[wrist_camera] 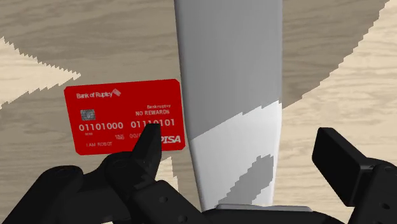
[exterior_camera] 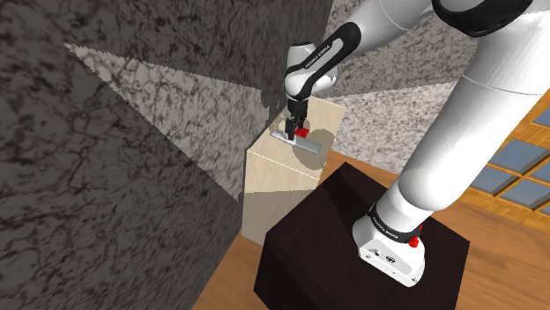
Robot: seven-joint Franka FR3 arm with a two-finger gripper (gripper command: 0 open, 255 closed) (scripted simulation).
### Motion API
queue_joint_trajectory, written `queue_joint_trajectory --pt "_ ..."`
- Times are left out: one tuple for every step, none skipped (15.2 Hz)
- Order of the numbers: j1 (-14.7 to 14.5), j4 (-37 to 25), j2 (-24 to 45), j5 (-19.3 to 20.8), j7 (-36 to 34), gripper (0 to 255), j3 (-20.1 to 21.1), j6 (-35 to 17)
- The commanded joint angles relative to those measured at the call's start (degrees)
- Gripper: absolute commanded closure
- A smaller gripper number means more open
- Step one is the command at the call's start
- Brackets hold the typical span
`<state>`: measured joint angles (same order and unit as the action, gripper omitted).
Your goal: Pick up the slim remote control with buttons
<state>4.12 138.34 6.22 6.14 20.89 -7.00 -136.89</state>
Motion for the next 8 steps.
queue_joint_trajectory --pt "0.0 0.0 1.5 -0.1 0.0 0 0.0 -1.5" --pt "0.0 0.0 2.2 -0.1 -0.1 0 0.0 -2.3" --pt "0.0 0.1 2.9 -0.1 -0.1 0 0.0 -3.1" --pt "0.1 0.2 4.1 -0.2 -0.1 0 0.1 -4.2" --pt "0.1 0.2 4.1 -0.2 -0.1 0 0.1 -4.3" --pt "0.1 0.2 4.1 -0.2 -0.1 0 0.1 -4.2" --pt "0.0 0.3 4.0 -0.2 -0.2 255 0.1 -4.2" --pt "0.0 0.3 3.9 -0.2 -0.2 255 0.1 -4.2"
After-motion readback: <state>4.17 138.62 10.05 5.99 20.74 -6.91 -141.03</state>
